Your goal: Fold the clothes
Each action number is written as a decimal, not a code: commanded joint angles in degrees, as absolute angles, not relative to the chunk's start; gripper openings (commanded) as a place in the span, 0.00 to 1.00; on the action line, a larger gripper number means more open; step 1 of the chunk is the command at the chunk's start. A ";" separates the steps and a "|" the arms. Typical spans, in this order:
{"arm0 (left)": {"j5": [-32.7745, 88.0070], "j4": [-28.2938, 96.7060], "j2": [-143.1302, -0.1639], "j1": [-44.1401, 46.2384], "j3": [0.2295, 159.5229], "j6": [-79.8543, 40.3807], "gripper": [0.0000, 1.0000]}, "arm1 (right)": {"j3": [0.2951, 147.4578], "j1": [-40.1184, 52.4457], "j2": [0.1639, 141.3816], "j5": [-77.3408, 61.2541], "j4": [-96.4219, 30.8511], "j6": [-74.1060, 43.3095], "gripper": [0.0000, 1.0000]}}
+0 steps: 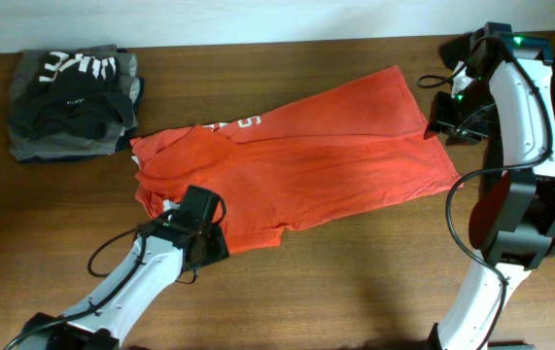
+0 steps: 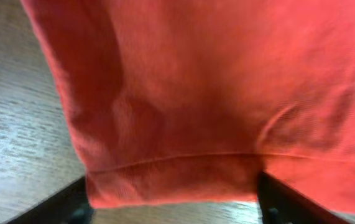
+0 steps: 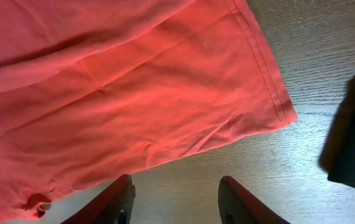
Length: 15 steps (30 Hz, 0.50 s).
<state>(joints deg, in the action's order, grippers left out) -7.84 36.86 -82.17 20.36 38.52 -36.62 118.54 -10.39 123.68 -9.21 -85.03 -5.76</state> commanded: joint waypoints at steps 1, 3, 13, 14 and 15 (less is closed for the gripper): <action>-8.62 35.62 -82.06 20.51 37.06 -36.23 0.63 | 117.99 -10.13 121.43 -8.32 -84.73 -4.86 0.49; -8.38 35.38 -82.04 20.51 37.06 -36.23 0.49 | 117.99 -10.13 121.43 -8.32 -84.58 -4.86 0.49; -10.15 33.17 -82.00 20.47 45.04 -32.71 0.15 | 117.84 -10.13 121.43 -8.32 -84.55 -4.71 0.49; -11.22 32.40 -82.00 20.47 45.98 -32.47 0.14 | 117.78 -10.13 121.45 -8.32 -84.55 -4.69 0.49; -12.58 31.09 -82.00 20.47 46.63 -32.42 0.12 | 117.67 -10.13 121.45 -8.32 -84.55 -4.71 0.49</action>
